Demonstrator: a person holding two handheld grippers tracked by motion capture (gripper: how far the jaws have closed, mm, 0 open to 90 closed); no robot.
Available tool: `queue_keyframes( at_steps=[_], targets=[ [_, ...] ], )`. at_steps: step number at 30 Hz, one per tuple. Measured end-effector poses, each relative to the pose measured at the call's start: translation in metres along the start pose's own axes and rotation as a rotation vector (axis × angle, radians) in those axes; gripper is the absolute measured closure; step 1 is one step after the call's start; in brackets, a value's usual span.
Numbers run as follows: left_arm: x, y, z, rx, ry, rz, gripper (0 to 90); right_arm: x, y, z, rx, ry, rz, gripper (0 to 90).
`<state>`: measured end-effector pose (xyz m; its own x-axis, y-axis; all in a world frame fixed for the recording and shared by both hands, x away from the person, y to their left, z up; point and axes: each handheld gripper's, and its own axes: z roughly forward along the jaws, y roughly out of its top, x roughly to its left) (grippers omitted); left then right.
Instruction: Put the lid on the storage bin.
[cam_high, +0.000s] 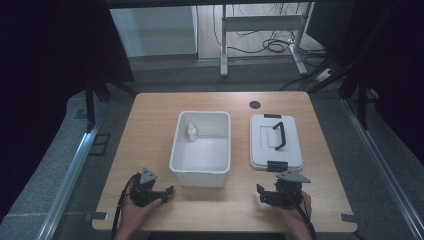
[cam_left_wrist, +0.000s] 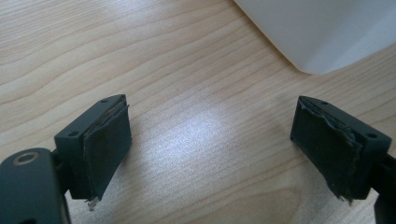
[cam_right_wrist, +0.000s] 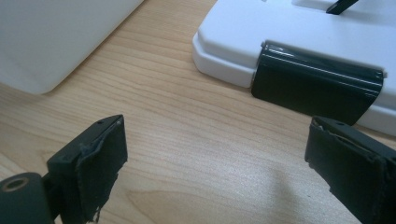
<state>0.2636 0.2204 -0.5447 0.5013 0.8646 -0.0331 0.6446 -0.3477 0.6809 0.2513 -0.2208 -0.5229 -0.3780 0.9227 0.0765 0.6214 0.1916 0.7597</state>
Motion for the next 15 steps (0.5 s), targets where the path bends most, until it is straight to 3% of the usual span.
queue_keyframes(
  at_steps=[15],
  targets=[
    [-0.0001, 0.0002, 0.0002, -0.002, 0.0, 0.0, 12.4, 0.0044, 0.0091, -0.0011, -0.018, 0.034, -0.019, 13.5]
  ],
)
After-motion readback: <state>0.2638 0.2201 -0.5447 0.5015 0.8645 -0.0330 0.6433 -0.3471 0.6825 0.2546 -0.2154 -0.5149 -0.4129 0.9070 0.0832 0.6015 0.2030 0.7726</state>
